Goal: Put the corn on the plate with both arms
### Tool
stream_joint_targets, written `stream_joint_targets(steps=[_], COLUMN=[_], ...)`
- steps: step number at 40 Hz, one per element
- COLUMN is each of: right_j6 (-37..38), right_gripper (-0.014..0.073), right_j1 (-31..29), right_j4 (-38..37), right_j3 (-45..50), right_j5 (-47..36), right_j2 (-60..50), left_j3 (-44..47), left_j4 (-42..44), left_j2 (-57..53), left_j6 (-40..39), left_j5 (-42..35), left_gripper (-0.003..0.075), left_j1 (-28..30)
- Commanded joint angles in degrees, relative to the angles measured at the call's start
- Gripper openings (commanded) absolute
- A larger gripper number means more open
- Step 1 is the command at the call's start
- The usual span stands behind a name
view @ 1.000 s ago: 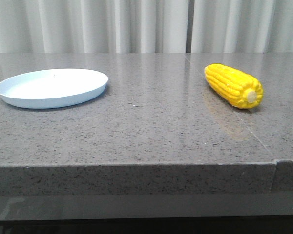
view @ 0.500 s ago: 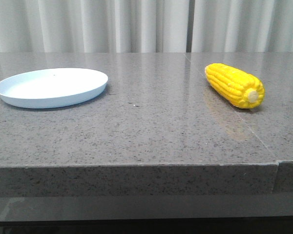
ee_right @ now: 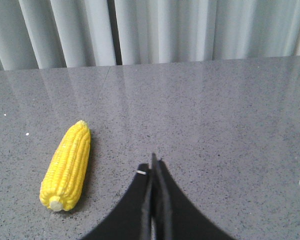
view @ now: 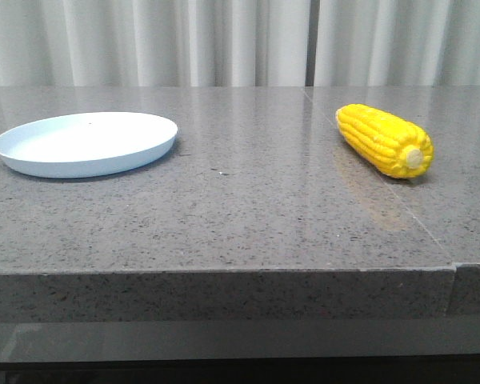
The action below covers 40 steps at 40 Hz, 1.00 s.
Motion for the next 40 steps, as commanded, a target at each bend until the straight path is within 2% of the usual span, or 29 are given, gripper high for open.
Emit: stream_joint_targets(steps=[1, 4, 10, 13, 16, 24, 29, 33, 40], right_j6=[-0.52, -0.52, -0.52, -0.52, -0.52, -0.52, -0.52, -0.52, -0.52], right_gripper=[-0.0004, 0.0121, 0.0459, 0.0589, 0.0636, 0.0634, 0.0634, 0.0634, 0.0634], right_j1=[-0.37, -0.37, -0.37, -0.37, -0.37, -0.37, -0.37, -0.37, -0.37], right_j4=[-0.38, -0.38, -0.38, -0.38, -0.38, -0.38, -0.38, -0.38, -0.38], right_j3=[-2.25, -2.25, -2.25, -2.25, -2.25, -2.25, -2.25, -2.25, -2.25], right_j5=[-4.79, -5.06, -4.99, -4.93, -4.93, -4.93, -4.93, -4.93, -4.93], right_j2=[0.85, 0.85, 0.85, 0.85, 0.85, 0.85, 0.85, 0.85, 0.85], left_j3=[-2.17, -2.17, -2.17, -2.17, -2.17, -2.17, -2.47, -5.59, -15.37], left_j4=[0.2, 0.08, -1.55, -1.55, -1.55, -1.55, -4.71, -4.83, -4.83], left_j2=[0.68, 0.68, 0.68, 0.68, 0.68, 0.68, 1.64, 6.23, 20.43], left_j6=[-0.09, -0.09, -0.09, -0.09, -0.09, -0.21, -0.21, -0.06, 0.06], left_j5=[-4.08, -4.08, -3.99, -3.99, -3.99, -4.38, -3.13, -0.29, 3.14], left_gripper=[0.0018, 0.014, 0.0546, 0.0642, 0.0659, 0.0659, 0.065, 0.0631, 0.0616], left_j1=[0.08, 0.08, 0.08, 0.08, 0.08, 0.08, -0.2, -2.21, -9.08])
